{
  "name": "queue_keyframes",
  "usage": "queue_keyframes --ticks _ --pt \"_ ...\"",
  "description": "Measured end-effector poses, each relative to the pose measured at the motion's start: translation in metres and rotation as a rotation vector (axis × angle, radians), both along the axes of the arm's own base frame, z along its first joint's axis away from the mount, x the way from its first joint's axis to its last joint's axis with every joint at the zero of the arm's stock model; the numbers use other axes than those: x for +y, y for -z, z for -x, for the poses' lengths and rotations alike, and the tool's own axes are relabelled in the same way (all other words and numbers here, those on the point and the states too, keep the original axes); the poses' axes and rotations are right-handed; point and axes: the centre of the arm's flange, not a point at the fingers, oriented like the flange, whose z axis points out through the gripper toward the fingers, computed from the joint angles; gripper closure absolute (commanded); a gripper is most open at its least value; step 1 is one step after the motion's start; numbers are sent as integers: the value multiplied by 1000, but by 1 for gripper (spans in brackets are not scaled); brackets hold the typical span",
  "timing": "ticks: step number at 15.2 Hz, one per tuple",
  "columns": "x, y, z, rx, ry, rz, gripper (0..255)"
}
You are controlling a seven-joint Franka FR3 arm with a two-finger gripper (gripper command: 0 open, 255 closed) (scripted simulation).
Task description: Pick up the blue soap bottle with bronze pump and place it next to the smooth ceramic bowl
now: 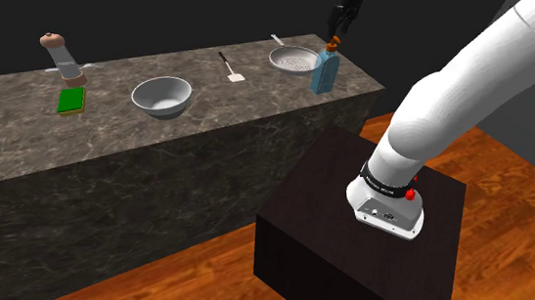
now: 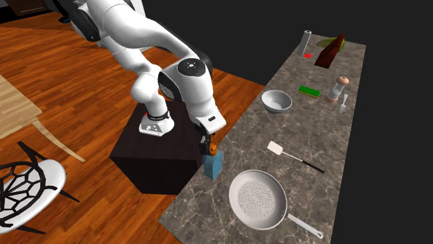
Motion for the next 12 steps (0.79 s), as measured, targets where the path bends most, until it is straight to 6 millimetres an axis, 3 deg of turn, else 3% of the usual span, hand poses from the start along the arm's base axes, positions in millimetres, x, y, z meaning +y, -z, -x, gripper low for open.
queue_keyframes --ticks 7,12 --pt "-3 35 -4 1 -1 -1 0" --pt "-3 39 -4 0 0 0 0"
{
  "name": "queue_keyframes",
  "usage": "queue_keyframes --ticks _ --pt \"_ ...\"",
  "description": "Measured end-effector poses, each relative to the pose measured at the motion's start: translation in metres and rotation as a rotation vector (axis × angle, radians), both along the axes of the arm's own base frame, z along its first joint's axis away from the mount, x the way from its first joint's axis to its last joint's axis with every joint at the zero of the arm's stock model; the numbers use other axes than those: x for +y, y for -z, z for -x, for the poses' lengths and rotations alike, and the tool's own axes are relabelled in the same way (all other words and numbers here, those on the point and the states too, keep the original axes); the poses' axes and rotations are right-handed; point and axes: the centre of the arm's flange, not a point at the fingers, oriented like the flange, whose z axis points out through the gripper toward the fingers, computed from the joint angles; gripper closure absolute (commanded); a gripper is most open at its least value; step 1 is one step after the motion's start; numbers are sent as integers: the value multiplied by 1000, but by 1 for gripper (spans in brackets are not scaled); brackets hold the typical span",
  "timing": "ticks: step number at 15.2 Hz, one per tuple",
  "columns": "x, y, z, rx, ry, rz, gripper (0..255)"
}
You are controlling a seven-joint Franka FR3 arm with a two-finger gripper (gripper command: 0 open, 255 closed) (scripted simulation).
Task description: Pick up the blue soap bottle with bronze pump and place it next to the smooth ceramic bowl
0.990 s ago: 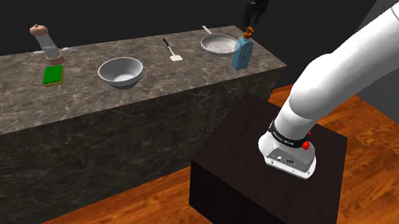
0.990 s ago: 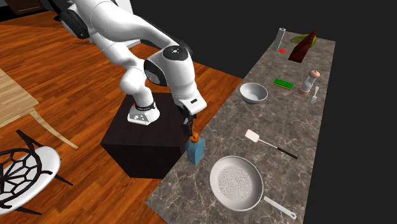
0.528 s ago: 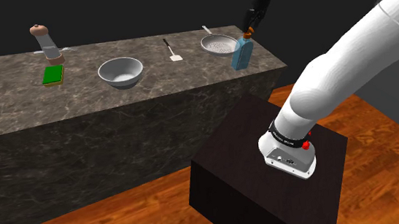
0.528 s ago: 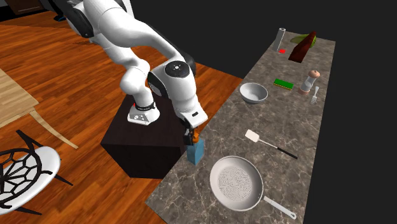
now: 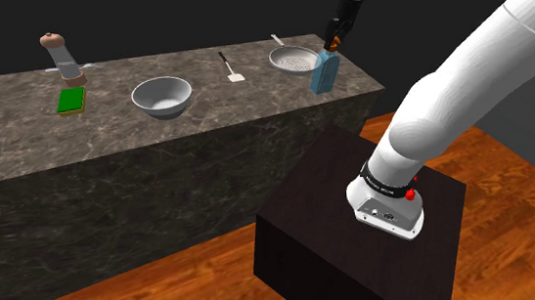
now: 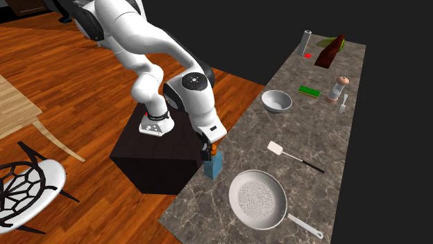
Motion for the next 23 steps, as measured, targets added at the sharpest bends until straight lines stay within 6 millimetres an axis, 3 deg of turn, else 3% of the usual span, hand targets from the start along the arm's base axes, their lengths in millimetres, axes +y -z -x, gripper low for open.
queue_keyframes --ticks 1,2,13,23 --pt "0 0 0 0 0 0 0" --pt "0 0 0 0 0 0 255" --pt "0 -3 0 0 0 0 255" --pt "0 -51 1 0 0 0 255"
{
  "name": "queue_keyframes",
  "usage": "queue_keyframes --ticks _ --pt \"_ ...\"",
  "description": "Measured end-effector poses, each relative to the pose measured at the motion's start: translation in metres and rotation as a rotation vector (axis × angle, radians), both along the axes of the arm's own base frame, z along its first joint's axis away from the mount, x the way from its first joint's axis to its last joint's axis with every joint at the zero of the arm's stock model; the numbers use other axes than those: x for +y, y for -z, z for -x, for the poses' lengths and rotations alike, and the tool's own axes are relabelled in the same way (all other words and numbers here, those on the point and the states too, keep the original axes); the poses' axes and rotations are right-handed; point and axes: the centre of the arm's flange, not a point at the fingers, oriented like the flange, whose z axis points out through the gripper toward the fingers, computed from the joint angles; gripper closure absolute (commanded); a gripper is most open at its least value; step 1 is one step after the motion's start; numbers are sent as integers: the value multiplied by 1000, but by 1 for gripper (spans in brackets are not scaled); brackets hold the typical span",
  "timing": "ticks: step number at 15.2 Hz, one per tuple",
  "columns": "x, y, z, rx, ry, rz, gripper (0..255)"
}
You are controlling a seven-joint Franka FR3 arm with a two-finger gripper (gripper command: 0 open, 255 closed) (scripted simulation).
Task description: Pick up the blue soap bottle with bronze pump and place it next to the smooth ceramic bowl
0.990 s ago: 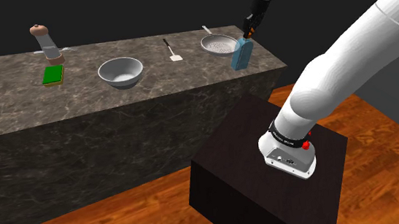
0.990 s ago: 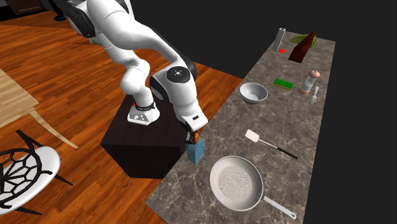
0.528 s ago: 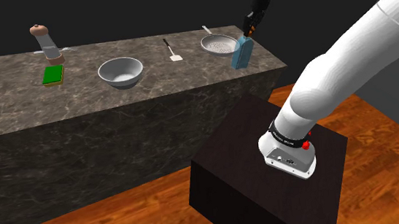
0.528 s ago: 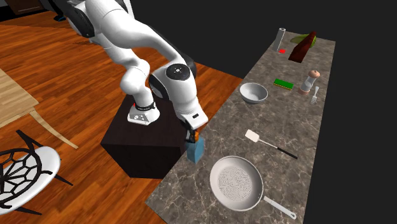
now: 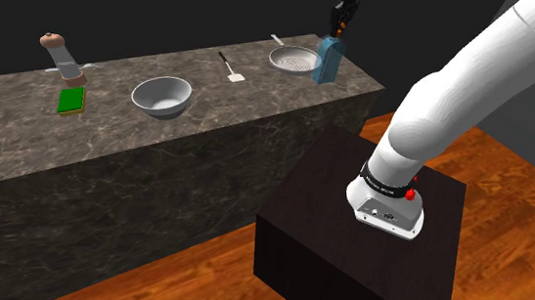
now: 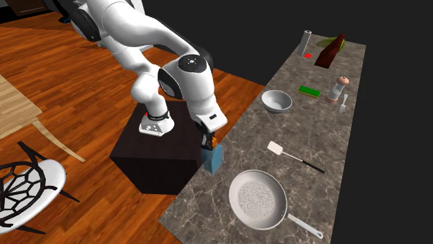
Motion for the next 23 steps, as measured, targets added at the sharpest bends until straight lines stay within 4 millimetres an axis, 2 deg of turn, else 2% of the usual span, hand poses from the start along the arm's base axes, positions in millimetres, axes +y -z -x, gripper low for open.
queue_keyframes --ticks 23 --pt "-1 -122 0 0 0 0 255"
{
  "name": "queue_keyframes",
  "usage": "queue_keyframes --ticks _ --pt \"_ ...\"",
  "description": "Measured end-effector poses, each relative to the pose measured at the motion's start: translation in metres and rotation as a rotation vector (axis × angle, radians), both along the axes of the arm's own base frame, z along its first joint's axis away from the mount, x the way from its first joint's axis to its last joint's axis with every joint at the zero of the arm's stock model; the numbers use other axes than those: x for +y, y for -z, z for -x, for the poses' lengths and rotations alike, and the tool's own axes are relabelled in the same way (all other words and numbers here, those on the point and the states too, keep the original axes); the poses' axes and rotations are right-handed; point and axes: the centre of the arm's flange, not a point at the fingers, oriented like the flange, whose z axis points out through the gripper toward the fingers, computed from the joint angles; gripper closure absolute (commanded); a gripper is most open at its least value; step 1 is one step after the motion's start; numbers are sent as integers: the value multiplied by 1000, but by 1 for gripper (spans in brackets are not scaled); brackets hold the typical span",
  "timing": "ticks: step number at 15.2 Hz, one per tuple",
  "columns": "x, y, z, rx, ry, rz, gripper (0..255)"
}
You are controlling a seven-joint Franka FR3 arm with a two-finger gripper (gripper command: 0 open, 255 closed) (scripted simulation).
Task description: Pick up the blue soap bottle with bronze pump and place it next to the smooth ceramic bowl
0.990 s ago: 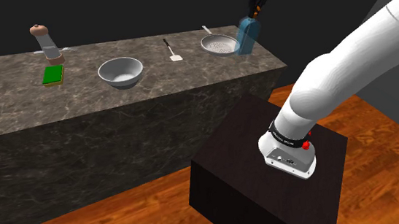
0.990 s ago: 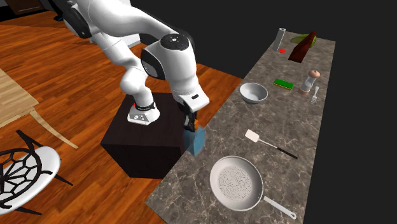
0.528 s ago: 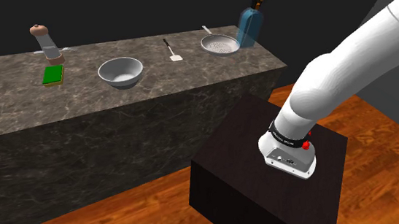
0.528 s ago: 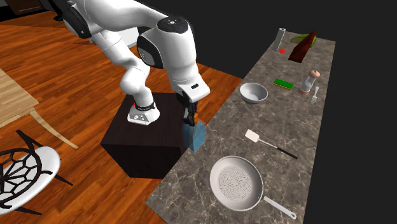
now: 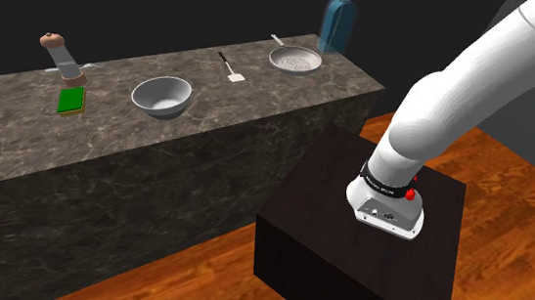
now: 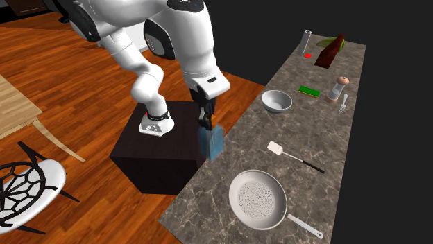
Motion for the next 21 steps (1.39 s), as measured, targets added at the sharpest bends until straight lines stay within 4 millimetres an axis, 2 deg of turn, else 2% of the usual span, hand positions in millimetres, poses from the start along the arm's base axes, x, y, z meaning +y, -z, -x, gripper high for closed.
queue_keyframes --ticks 21 --pt "0 -111 -1 0 0 0 255"
